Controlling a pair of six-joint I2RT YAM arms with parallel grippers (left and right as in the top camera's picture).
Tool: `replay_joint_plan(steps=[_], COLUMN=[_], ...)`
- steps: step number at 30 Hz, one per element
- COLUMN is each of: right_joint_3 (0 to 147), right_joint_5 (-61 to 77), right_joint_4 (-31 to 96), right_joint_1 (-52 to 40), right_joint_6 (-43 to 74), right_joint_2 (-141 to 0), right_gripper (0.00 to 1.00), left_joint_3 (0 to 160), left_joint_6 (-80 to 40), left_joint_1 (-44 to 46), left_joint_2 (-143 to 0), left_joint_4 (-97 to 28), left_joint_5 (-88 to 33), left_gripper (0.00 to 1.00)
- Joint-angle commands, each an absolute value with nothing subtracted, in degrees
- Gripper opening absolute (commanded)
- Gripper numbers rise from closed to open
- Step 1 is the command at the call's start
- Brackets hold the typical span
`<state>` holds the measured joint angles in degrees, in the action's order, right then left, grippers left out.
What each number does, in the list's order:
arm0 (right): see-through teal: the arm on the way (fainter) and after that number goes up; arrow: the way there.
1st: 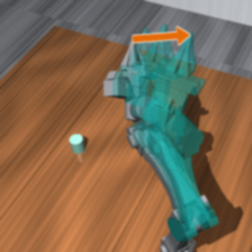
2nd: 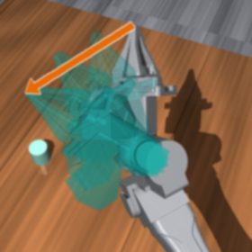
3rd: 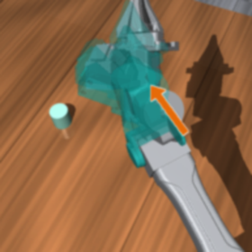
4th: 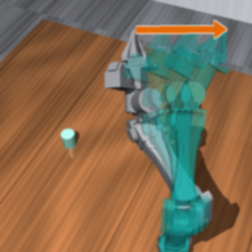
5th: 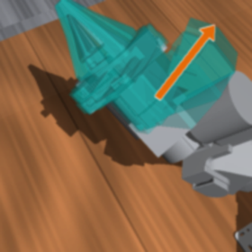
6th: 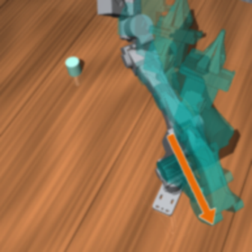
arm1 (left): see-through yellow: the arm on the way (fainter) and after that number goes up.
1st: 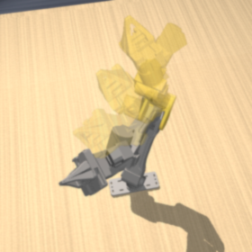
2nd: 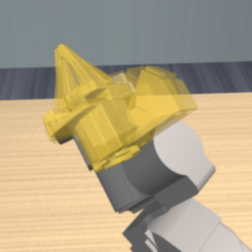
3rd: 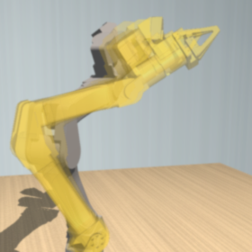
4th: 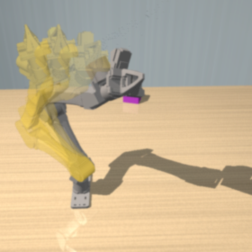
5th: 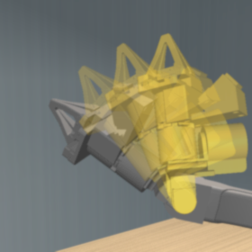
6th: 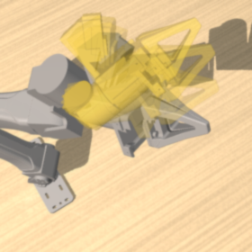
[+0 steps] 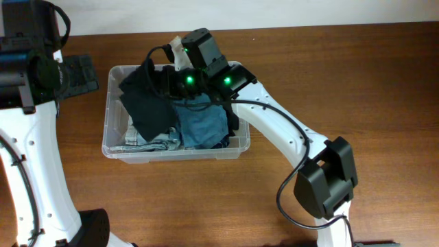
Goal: Pack container
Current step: 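Carry the black socks into the bin's left side and lower, then press and tuck the black items down in the bin with the right gripper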
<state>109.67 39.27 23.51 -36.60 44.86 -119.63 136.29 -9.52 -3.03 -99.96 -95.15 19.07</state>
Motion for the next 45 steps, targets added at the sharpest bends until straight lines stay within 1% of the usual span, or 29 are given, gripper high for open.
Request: replay_joint_plan(steps=[1, 7, 10, 27, 28, 30, 31, 33, 34, 36, 38, 40, 41, 42, 44, 45], right_joint_3=[109.93, 109.78, 109.27, 109.23, 109.23, 109.23, 109.25, 109.36, 109.38, 109.40, 109.43, 109.43, 109.47, 109.51, 109.71, 109.86], right_joint_5=[39.88, 37.91, 36.18, 36.77, 36.75, 36.73, 36.75, 36.82, 36.82, 36.77, 36.84, 36.82, 36.75, 36.29, 33.89, 32.10], right_joint_4=[20.10, 19.70, 19.22, 19.64, 19.49, 19.22, 19.20, 19.35, 19.64, 20.27, 20.97, 21.45, 22.20, 23.09, 25.63, 27.33], right_joint_1=[-37.50, -37.56, -37.60, -38.28, -38.28, -38.09, -37.76, -36.40, -35.64, -33.85, -32.10, -31.27, -30.98, -30.98, -31.27, -31.83], right_joint_6=[49.23, 50.52, 53.08, 53.84, 53.47, 51.53, 49.95, 48.29, 48.21, 45.45, 43.07, 40.97, 39.16, 37.63, 34.04, 30.65], right_joint_2=[-119.44, -119.44, -120.44, -124.42, -124.51, -124.51, -124.46, -124.33, -124.29, -124.18, -124.09, -123.90, -123.68, -123.39, -122.93, -122.83], right_gripper=[0.04, 0.04, 0.04, 0.04, 0.11, 0.41, 0.53, 0.59, 0.61, 0.61, 0.51, 0.44, 0.38, 0.34, 0.30, 0.23], left_joint_3=[136.40, 136.40, 136.40, 136.40, 136.40, 136.40, 136.40, 136.40, 136.40, 136.40, 136.40, 136.40, 136.40, 136.40, 136.40, 136.40], left_joint_6=[-10.02, -10.02, -10.02, -10.02, -10.02, -10.02, -10.02, -10.04, -10.04, -10.02, -10.02, -10.02, -10.02, -10.04, -10.02, -10.02], left_joint_1=[-3.27, -3.27, -3.27, -3.27, -3.27, -3.27, -3.27, -3.27, -3.27, -3.27, -3.27, -3.27, -3.27, -3.27, -3.27, -3.27], left_joint_2=[-99.94, -99.94, -99.94, -99.94, -99.94, -99.94, -99.94, -99.94, -99.94, -99.94, -99.94, -99.94, -99.94, -99.94, -99.94, -99.94], left_joint_4=[-95.22, -95.22, -95.22, -95.22, -95.24, -95.24, -95.24, -95.24, -95.24, -95.22, -95.24, -95.24, -95.22, -95.24, -95.22, -95.24], left_joint_5=[19.27, 19.27, 19.27, 19.27, 19.27, 19.27, 19.27, 19.27, 19.27, 19.27, 19.27, 19.27, 19.27, 19.27, 19.27, 19.27], left_gripper=[0.99, 1.00, 0.99, 0.99, 0.99, 0.99, 0.99, 0.99, 0.99, 0.99, 0.99, 0.99, 0.99, 0.99, 0.99, 1.00])
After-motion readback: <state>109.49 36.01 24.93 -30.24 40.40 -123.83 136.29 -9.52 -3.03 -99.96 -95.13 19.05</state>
